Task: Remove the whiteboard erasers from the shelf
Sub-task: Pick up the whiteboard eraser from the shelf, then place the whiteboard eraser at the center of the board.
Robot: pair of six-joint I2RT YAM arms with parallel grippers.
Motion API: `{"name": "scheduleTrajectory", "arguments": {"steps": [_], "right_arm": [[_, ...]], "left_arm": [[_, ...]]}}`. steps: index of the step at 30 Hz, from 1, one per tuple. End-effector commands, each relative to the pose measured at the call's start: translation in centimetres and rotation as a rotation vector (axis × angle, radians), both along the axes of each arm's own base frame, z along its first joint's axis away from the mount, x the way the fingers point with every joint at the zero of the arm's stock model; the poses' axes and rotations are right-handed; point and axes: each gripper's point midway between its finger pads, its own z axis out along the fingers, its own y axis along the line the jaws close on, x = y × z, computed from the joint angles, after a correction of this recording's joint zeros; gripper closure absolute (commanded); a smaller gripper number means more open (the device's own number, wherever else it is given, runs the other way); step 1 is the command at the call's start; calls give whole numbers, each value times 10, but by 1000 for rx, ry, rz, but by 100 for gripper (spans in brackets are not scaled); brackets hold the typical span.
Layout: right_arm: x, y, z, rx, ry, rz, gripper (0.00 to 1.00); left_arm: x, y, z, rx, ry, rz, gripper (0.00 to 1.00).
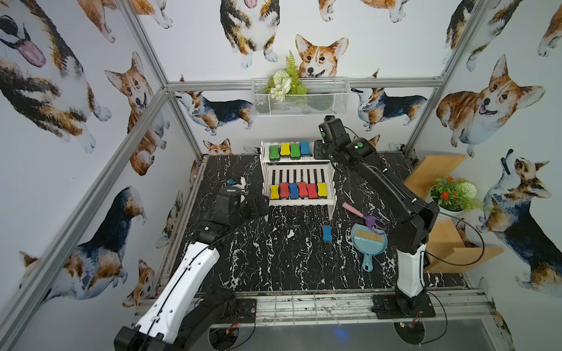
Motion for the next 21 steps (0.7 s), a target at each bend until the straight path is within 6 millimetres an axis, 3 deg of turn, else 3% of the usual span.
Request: {"name": "scheduleTrajectory", "arguments": {"steps": [1, 5, 10, 17, 21], "right_arm": [[-17, -3, 23, 19, -51, -11, 61], [-64, 1, 10, 82, -44, 30, 61], [-133, 0, -38, 179, 16, 58, 62], [-221, 10, -134, 221, 175, 85, 63], [-240, 19, -186, 200, 245, 86, 64]], "left_arm": [[-1, 3, 4, 13, -11, 6, 0], [-2, 5, 5, 15, -17, 17, 0], [-3, 7, 3, 21, -21, 21, 0], [-2, 8, 0, 31, -16, 20, 0], [-2, 9, -1, 38, -17, 22, 0]]}}
